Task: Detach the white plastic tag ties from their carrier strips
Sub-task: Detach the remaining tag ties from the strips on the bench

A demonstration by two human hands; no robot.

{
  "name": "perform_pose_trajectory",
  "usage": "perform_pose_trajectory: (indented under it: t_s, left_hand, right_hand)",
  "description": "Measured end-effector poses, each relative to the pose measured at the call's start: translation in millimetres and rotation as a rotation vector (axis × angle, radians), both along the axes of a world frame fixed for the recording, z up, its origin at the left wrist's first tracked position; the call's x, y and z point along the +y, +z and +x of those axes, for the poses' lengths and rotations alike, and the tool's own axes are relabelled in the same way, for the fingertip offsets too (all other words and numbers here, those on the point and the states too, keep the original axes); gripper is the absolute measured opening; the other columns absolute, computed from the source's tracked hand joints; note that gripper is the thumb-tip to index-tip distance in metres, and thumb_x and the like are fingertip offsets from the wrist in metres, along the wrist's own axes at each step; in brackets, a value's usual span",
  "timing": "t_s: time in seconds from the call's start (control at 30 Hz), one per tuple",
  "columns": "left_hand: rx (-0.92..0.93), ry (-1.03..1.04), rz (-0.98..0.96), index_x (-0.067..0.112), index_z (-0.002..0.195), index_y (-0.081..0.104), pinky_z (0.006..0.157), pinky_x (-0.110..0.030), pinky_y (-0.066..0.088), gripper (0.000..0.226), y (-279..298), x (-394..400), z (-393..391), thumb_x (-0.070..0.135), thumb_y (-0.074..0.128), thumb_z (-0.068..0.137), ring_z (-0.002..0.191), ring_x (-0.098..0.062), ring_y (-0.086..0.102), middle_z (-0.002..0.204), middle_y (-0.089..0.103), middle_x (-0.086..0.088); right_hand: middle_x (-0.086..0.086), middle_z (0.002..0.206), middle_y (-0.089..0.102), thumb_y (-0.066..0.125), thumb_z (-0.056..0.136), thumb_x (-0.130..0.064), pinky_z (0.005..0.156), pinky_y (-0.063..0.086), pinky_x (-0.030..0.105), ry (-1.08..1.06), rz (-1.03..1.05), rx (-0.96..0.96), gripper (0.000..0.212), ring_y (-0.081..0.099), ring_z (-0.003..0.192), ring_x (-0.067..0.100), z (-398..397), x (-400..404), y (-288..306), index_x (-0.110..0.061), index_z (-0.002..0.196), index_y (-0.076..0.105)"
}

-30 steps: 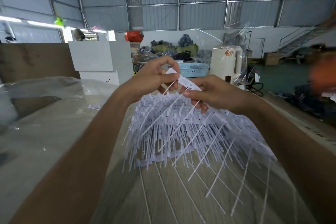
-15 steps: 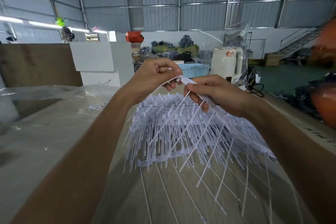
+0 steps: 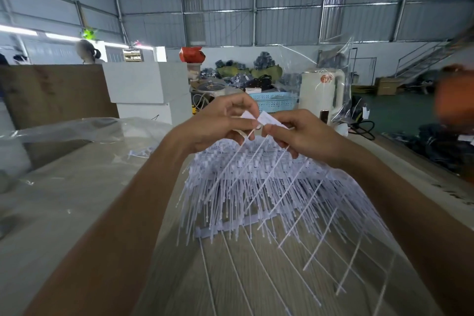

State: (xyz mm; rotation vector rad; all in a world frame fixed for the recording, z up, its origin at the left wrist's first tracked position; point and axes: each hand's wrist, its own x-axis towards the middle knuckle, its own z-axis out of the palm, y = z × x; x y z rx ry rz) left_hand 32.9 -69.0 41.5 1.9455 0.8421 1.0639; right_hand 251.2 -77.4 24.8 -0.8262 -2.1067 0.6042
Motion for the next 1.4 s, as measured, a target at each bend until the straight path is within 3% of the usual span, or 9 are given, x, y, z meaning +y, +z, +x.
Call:
perform_pose_trajectory:
  t_s: [0.17, 0.43, 0.7, 0.83, 0.97, 1.07, 1.13, 1.23, 1.4]
  left_hand:
    - [-0.106, 0.093, 0.004, 0.003, 0.109, 0.068, 0.067, -0.028, 0.057, 0.023, -3.5, 6.1, 0.7, -0.003, 0.071, 0.087, 0.077, -0.017, 0.068, 0.103, 0.07, -0.009]
    - [-0.282, 0.24, -0.05, 0.004, 0.096, 0.076, 0.057, -0.02, 0.048, 0.011, -31.5, 22.8, -2.8, 0.002, 0.073, 0.085, 0.065, -0.012, 0.057, 0.105, 0.074, -0.006]
    - [-0.248, 0.354, -0.11, 0.008, 0.083, 0.077, 0.056, -0.017, 0.05, 0.006, -57.6, 37.6, -2.9, 0.003, 0.077, 0.082, 0.059, -0.005, 0.062, 0.082, 0.077, -0.002]
    - [-0.095, 0.31, -0.157, 0.002, 0.09, 0.068, 0.044, -0.023, 0.045, 0.005, -74.3, 40.3, 6.4, 0.006, 0.068, 0.093, 0.047, -0.013, 0.054, 0.085, 0.074, -0.02]
    - [0.149, 0.385, -0.035, 0.011, 0.093, 0.06, 0.043, -0.022, 0.041, 0.008, -91.5, 40.5, 20.0, 0.014, 0.067, 0.095, 0.043, -0.01, 0.053, 0.076, 0.072, -0.011]
    - [0.17, 0.488, 0.064, 0.015, 0.094, 0.06, 0.052, -0.022, 0.043, 0.022, -102.6, 32.2, 22.9, 0.025, 0.078, 0.086, 0.057, -0.008, 0.06, 0.082, 0.073, -0.003]
    - [0.129, 0.488, 0.13, 0.008, 0.091, 0.065, 0.063, -0.031, 0.048, 0.024, -106.6, 25.2, 19.9, 0.024, 0.081, 0.082, 0.07, -0.019, 0.066, 0.085, 0.072, -0.006]
    - [0.032, 0.442, 0.196, 0.004, 0.086, 0.071, 0.064, -0.031, 0.051, 0.018, -107.2, 11.0, 20.0, 0.019, 0.08, 0.084, 0.065, -0.018, 0.066, 0.079, 0.073, -0.009]
    - [-0.261, 0.51, 0.058, 0.0, 0.095, 0.068, 0.047, -0.024, 0.043, 0.029, -98.8, -8.9, 22.5, 0.025, 0.057, 0.102, 0.049, -0.016, 0.055, 0.068, 0.066, -0.005]
  right_hand:
    - [-0.002, 0.062, 0.058, 0.063, 0.099, -0.028, 0.045, 0.046, 0.029, 0.0, -0.052, 0.091, 0.016, 0.051, 0.051, 0.012, 2.1, 15.7, -18.8, -0.017, 0.109, 0.069]
    - [0.01, 0.066, 0.063, 0.061, 0.1, -0.023, 0.049, 0.045, 0.03, -0.047, -0.308, 0.271, 0.011, 0.052, 0.05, 0.023, 8.9, 34.0, -95.9, -0.017, 0.099, 0.07]
    - [0.014, 0.067, 0.063, 0.054, 0.103, -0.011, 0.051, 0.044, 0.032, -0.04, -0.331, 0.283, 0.019, 0.053, 0.065, 0.036, 3.8, 36.2, -101.7, -0.008, 0.112, 0.07]
    - [0.011, 0.065, 0.062, 0.051, 0.104, -0.011, 0.052, 0.044, 0.035, -0.088, -0.257, 0.268, 0.021, 0.052, 0.058, 0.034, 1.0, 37.2, -106.5, -0.016, 0.112, 0.07]
    - [0.004, 0.063, 0.064, 0.051, 0.103, -0.015, 0.052, 0.046, 0.035, -0.146, -0.181, 0.226, 0.023, 0.054, 0.052, 0.028, 1.3, 36.6, -110.9, -0.02, 0.117, 0.068]
    - [-0.002, 0.063, 0.064, 0.051, 0.101, -0.013, 0.051, 0.048, 0.034, -0.171, -0.136, 0.16, 0.028, 0.057, 0.054, 0.017, 1.8, 34.3, -113.2, -0.024, 0.121, 0.068]
    - [-0.006, 0.064, 0.065, 0.052, 0.099, -0.012, 0.051, 0.05, 0.034, -0.168, -0.1, 0.135, 0.031, 0.058, 0.055, 0.013, 1.0, 29.2, -112.5, -0.031, 0.12, 0.065]
    - [-0.002, 0.073, 0.07, 0.053, 0.098, -0.014, 0.048, 0.048, 0.041, -0.129, -0.056, 0.133, 0.024, 0.058, 0.054, 0.024, 1.1, 21.1, -111.7, -0.032, 0.114, 0.055]
    - [0.004, 0.079, 0.07, 0.049, 0.099, -0.028, 0.04, 0.042, 0.035, -0.15, 0.061, 0.049, 0.015, 0.053, 0.045, 0.017, 0.6, 16.4, -117.5, -0.037, 0.111, 0.043]
